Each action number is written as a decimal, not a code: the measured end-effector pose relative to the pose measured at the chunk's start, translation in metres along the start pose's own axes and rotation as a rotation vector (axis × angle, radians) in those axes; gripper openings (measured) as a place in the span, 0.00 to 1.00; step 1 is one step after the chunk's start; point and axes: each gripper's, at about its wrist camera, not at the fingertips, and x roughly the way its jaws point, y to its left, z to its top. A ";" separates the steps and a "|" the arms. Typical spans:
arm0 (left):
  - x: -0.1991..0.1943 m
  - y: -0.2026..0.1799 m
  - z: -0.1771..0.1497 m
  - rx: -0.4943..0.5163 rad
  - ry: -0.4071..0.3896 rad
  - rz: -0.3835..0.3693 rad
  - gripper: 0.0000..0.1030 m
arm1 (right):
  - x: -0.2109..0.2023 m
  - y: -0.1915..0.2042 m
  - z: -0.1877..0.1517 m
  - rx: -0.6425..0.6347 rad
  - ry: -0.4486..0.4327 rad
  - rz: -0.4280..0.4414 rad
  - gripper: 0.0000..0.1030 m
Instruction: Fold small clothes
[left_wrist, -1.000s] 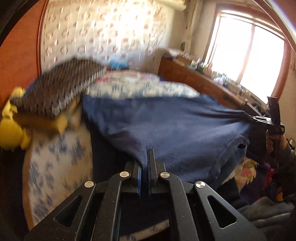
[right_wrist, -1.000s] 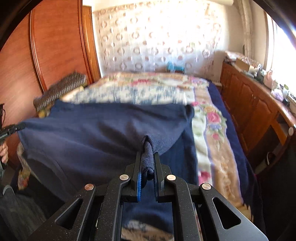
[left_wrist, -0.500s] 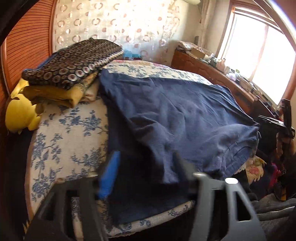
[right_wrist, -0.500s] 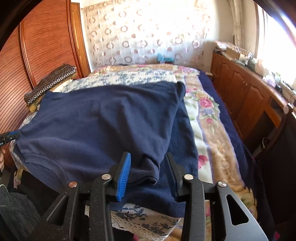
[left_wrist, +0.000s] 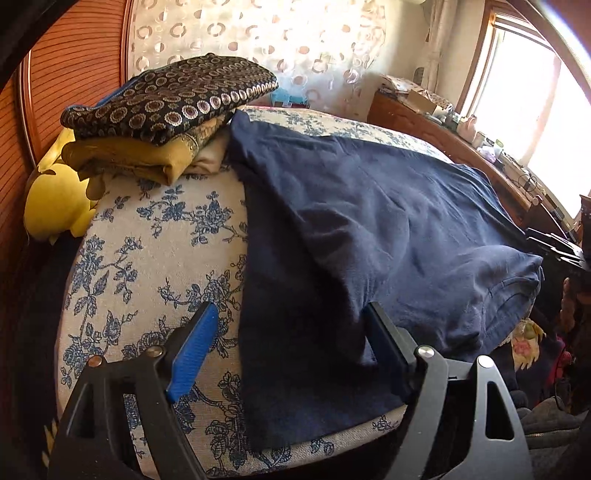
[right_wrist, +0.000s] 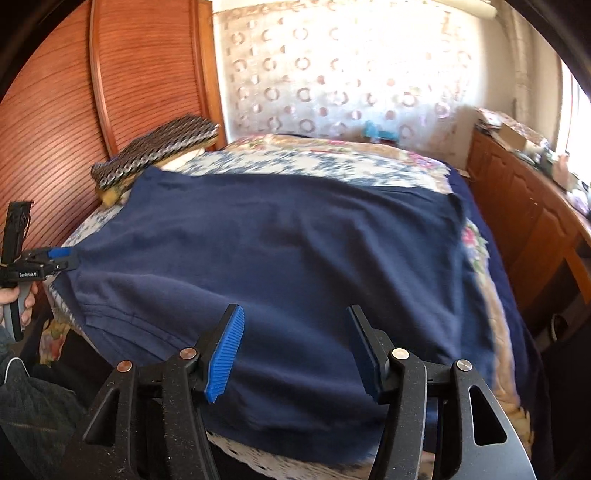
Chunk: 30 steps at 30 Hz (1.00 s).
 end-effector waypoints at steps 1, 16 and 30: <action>0.000 0.000 0.000 0.001 -0.002 0.000 0.79 | 0.009 0.002 0.002 -0.010 0.003 -0.002 0.57; -0.001 0.002 -0.002 0.007 -0.019 -0.003 0.79 | 0.072 0.038 0.019 -0.111 0.050 0.082 0.57; 0.000 -0.004 -0.001 -0.015 -0.019 -0.047 0.78 | 0.092 0.039 0.003 -0.116 0.011 0.054 0.82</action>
